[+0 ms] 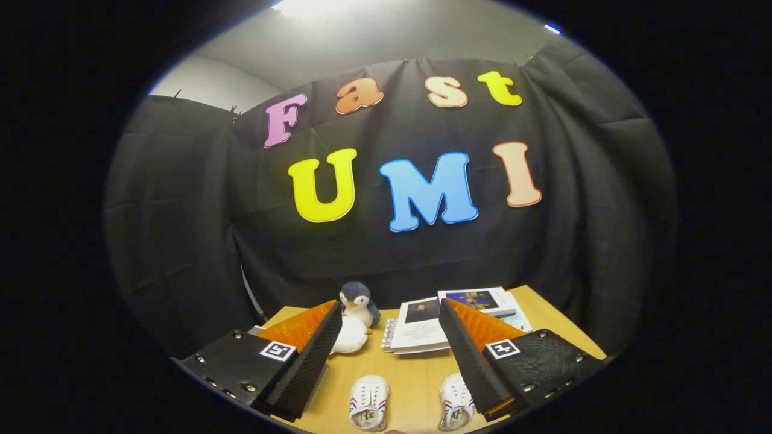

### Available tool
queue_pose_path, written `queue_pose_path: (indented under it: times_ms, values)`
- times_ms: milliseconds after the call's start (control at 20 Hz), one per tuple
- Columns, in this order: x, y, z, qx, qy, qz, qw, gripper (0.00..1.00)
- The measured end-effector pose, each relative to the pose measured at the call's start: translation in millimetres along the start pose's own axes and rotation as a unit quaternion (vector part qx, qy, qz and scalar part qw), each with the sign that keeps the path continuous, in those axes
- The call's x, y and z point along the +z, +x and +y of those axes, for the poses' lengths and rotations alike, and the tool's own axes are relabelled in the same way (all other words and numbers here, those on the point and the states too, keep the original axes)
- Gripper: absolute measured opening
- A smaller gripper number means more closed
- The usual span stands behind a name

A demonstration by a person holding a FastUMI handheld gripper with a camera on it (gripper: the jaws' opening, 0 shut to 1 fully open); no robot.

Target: Open the storage box then place both shoes into the box .Put the left shoe in first, then the right shoe, with the right side of both shoes facing outward in a uniform manner.

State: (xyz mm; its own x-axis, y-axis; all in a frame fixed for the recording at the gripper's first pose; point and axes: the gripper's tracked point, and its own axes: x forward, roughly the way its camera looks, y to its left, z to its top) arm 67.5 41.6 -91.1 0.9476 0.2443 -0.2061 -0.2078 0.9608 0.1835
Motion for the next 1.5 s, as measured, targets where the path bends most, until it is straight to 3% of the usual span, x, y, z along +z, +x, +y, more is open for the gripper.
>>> queue_pose_path:
  times_ms: [300, 650, 950, 1200, 1500]
  values:
    - [-66, 36, 36, 0.094, 0.080, 0.096, 0.988, 0.99]
    - [-133, 67, 80, 0.175, 0.149, 0.202, 0.952, 0.99]
    - [-176, 94, 121, 0.238, 0.260, 0.282, 0.893, 0.96]
    - [-225, 109, 134, 0.247, 0.260, 0.341, 0.869, 0.96]
    - [-250, 107, 169, 0.294, 0.313, 0.381, 0.819, 0.96]
